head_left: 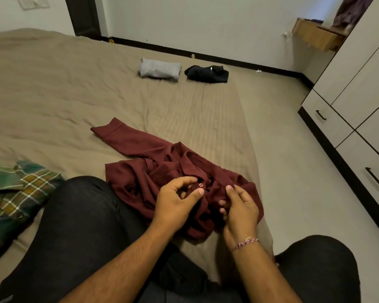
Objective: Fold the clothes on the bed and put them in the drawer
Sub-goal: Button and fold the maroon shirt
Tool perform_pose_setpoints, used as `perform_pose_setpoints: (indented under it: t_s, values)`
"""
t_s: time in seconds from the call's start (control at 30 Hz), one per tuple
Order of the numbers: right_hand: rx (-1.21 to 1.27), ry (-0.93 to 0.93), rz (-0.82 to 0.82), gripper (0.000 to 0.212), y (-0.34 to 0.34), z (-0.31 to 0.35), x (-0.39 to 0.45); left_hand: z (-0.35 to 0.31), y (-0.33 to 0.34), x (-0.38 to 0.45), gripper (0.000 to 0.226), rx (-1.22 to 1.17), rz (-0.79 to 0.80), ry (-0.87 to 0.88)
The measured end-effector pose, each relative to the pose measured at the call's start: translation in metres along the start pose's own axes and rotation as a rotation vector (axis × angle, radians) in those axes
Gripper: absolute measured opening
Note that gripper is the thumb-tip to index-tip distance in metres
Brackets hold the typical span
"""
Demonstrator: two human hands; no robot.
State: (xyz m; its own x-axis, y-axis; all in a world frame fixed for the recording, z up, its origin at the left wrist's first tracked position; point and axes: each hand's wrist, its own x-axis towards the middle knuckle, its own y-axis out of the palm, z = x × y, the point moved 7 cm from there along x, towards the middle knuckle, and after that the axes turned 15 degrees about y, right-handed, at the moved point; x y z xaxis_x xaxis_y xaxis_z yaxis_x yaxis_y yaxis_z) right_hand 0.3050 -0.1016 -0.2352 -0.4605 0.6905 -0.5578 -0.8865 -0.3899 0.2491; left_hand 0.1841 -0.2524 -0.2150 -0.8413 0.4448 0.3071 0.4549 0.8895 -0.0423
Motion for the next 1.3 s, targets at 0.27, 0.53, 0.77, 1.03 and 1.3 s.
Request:
perform_pose_setpoints:
  t_s: [0.27, 0.53, 0.77, 1.03, 1.3]
  values:
    - [0.142, 0.093, 0.086, 0.018, 0.036, -0.028, -0.018, -0.008, 0.004, -0.006, 0.027, 0.304, 0.057, 0.112]
    - [0.131, 0.043, 0.143, 0.013, 0.05, -0.022, -0.023, -0.007, -0.007, -0.003, 0.018, 0.236, -0.027, 0.082]
    - [-0.072, -0.186, 0.073, 0.011, 0.045, -0.014, -0.023, -0.004, -0.018, 0.004, 0.018, 0.133, -0.145, 0.032]
    - [-0.16, -0.291, 0.072, 0.004, 0.042, -0.013, -0.026, -0.006, -0.017, -0.001, 0.015, 0.194, -0.119, 0.009]
    - [-0.168, -0.346, 0.101, 0.015, 0.043, -0.009, -0.028, 0.0, -0.017, 0.0, 0.012, 0.152, -0.143, -0.013]
